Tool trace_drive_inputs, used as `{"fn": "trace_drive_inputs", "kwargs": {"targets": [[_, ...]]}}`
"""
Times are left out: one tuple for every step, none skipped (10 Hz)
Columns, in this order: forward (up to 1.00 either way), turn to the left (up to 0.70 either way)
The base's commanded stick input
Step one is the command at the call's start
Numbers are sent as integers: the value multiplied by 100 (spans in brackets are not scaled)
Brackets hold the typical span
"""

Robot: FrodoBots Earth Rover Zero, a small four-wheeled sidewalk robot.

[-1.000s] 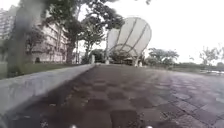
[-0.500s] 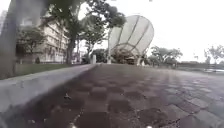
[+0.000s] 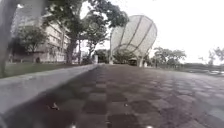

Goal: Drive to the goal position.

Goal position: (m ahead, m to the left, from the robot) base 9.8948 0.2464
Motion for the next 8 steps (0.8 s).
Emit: {"fn": "trace_drive_inputs", "kwargs": {"targets": [[85, -34], [85, -34], [85, -34], [85, -26], [85, 0], [85, 0], [85, 0], [85, 0]]}}
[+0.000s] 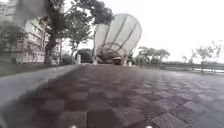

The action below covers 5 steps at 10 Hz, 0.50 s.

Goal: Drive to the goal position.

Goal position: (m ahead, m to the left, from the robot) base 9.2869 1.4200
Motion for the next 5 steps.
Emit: {"fn": "trace_drive_inputs", "kwargs": {"targets": [[85, 0], [85, 0], [85, 0], [85, 0], [85, 0]]}}
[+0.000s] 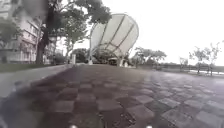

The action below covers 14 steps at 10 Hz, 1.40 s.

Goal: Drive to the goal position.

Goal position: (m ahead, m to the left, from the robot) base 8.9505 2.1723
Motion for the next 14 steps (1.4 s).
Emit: {"fn": "trace_drive_inputs", "kwargs": {"targets": [[85, 0], [85, 0], [85, 0], [85, 0], [85, 0], [85, 0], [85, 0], [85, 0], [85, 0], [85, 0], [85, 0], [85, 0], [85, 0], [85, 0]]}}
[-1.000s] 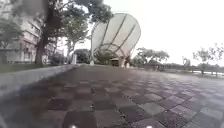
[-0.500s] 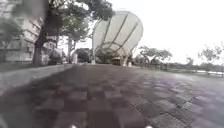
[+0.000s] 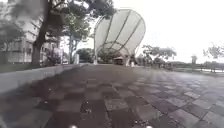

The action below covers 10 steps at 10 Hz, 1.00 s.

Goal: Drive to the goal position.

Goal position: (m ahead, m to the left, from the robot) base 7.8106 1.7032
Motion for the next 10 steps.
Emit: {"fn": "trace_drive_inputs", "kwargs": {"targets": [[85, 0], [85, 0], [85, 0], [85, 0], [85, 0], [85, 0], [85, 0], [85, 0], [85, 0], [85, 0]]}}
